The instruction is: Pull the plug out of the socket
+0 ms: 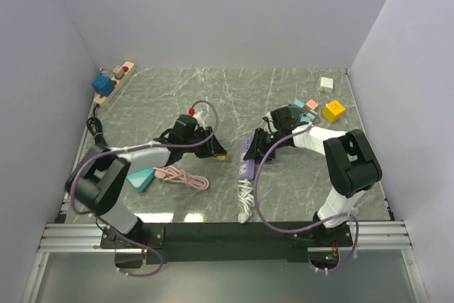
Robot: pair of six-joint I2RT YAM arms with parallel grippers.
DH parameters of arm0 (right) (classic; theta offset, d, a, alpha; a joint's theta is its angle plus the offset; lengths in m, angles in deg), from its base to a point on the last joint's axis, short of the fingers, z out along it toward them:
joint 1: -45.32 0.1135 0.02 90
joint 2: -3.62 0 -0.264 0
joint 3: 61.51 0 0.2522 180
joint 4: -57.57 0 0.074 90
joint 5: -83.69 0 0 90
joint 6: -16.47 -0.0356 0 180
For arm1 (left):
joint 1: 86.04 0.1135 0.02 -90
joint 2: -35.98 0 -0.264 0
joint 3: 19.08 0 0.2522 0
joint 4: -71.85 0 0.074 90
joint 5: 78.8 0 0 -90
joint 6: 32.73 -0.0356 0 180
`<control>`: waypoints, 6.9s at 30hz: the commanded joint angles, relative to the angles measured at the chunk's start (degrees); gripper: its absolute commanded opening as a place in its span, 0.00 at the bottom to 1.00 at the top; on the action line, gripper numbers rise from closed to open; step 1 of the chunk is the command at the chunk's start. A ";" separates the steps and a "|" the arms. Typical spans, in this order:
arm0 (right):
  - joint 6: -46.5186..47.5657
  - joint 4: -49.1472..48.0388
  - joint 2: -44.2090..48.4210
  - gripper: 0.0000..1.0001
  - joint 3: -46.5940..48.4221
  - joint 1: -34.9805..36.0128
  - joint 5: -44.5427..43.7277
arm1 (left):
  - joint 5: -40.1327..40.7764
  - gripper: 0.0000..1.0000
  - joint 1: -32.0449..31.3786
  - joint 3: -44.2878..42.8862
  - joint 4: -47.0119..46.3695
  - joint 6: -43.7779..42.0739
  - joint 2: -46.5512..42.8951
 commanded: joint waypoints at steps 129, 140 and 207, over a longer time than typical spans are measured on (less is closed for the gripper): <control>2.42 25.35 -3.27 0.93 29.61 -8.69 -42.44 | 21.50 0.51 27.01 -12.95 38.00 -3.22 -17.96; 2.69 23.24 12.21 0.98 20.37 -6.06 -31.81 | 29.92 0.78 38.61 -28.49 44.15 -6.30 -4.88; 4.00 17.96 12.13 0.89 11.49 6.16 -23.89 | -10.33 0.01 24.47 -44.60 33.35 -16.77 19.22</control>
